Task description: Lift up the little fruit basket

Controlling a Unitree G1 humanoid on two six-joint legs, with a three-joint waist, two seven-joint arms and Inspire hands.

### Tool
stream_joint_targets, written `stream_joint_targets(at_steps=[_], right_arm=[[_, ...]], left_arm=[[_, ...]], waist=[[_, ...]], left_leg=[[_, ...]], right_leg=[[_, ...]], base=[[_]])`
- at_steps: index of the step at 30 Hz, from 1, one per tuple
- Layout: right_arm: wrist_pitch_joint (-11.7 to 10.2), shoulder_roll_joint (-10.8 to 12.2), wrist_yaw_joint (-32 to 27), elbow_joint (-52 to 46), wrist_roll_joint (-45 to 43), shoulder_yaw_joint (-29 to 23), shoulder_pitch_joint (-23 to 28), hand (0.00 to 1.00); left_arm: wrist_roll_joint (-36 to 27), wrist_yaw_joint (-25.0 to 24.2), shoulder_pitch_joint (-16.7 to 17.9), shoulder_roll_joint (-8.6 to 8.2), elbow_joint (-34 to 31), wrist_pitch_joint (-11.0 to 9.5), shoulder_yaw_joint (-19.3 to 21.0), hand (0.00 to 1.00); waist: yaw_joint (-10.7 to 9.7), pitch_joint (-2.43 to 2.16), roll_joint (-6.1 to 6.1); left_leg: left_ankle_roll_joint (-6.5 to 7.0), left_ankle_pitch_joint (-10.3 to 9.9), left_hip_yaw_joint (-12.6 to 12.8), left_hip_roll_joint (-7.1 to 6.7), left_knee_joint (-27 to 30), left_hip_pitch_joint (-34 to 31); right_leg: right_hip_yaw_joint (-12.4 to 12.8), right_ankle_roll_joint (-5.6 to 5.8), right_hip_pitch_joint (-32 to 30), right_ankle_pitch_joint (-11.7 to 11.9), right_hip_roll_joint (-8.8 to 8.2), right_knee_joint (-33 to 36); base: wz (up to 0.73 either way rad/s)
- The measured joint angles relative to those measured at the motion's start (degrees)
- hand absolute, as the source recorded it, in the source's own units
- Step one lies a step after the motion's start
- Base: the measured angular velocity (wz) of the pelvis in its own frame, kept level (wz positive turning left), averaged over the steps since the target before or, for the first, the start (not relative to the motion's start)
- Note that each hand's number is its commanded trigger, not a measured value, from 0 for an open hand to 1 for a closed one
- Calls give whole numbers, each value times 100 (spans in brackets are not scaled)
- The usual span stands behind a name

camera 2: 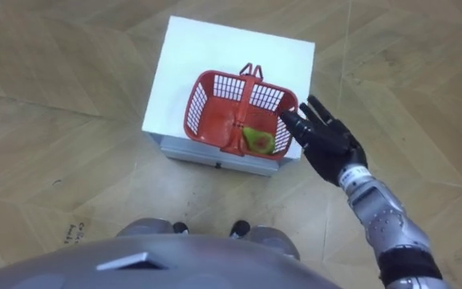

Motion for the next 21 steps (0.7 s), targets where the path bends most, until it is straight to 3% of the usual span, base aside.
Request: stream_joint_targets(at_steps=[10,13,18,21], right_arm=[[5,80,-17,1228,-26,-395,142,0],[1,97,-47,1361,-414,-422,189,0],[-172,197,-302,2188,-1888,-418,32,0],[-178,291,-489,2595,-2190,-410,35,0]], left_arm=[[-7,210,-27,-1,-17,-109,23,0],[5,214,-24,-1,-17,-115,53,0],[5,218,-69,3,-27,-124,98,0],[5,261,-81,-6,-29,-208,99,0]], waist=[[-195,16,12],[-221,13,5],[-331,20,10],[-315,22,5]], left_leg=[[16,-51,237,36,-47,207],[11,-66,272,74,-21,245],[2,-70,276,77,-56,281],[-2,-73,299,71,-80,287]], right_leg=[[260,-6,104,6,40,28],[296,-8,89,7,55,22],[287,-6,118,6,74,-4],[282,-6,111,6,83,-3]], base=[[-14],[-9],[0],[-1]])
